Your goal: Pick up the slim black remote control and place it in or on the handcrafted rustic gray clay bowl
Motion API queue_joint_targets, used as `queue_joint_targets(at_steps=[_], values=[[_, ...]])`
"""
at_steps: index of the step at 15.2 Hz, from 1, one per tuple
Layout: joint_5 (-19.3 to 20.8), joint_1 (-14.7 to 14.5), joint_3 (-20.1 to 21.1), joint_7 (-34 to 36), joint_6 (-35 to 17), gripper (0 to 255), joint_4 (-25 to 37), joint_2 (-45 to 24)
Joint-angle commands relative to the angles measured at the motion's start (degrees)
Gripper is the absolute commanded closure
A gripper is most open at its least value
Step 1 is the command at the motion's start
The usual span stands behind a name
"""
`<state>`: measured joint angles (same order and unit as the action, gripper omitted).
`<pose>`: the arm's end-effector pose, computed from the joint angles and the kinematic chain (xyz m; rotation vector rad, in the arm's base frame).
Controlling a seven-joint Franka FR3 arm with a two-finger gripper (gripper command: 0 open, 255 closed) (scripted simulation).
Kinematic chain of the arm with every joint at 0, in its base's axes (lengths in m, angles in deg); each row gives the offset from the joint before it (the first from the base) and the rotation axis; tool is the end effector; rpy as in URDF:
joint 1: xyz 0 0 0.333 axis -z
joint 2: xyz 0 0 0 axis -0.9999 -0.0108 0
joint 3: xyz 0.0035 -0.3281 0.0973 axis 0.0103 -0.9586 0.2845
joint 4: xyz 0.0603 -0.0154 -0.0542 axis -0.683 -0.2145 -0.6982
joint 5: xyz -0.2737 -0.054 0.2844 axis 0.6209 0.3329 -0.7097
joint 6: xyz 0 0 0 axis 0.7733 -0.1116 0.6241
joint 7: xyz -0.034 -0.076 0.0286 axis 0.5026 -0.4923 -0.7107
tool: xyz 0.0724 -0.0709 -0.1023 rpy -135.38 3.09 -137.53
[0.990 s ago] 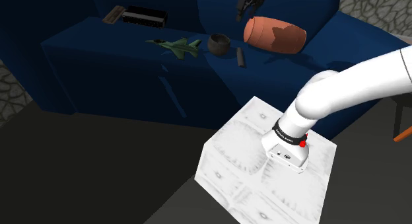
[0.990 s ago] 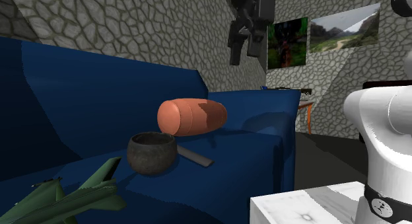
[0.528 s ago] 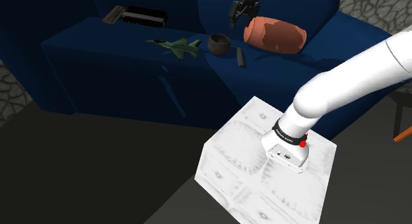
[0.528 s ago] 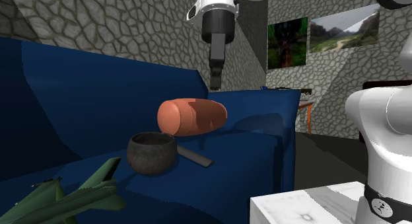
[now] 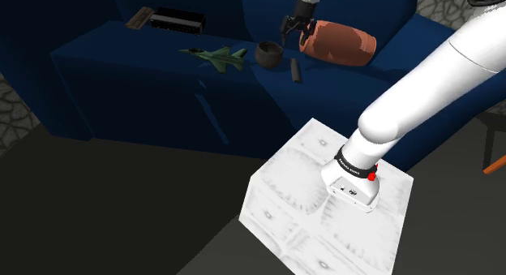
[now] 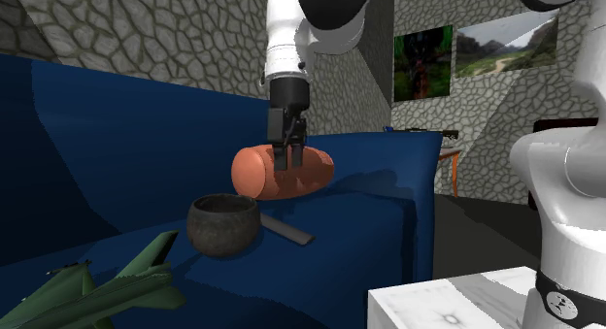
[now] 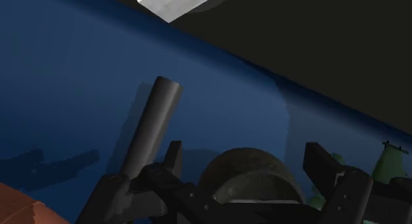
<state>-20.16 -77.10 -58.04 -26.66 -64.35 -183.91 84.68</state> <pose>0.4508 -0.1994 0.4578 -3.0034 0.7670 -0.0029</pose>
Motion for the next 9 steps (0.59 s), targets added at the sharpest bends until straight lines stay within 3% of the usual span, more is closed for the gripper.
queue_joint_targets(at_steps=[1, 9], values=[[-0.8, 0.9, -1.1, 1.1, -1.3, 0, 0.7, -2.9], [-6.0, 5.1, -5.5, 3.5, -5.7, 0, 5.1, -15.9]])
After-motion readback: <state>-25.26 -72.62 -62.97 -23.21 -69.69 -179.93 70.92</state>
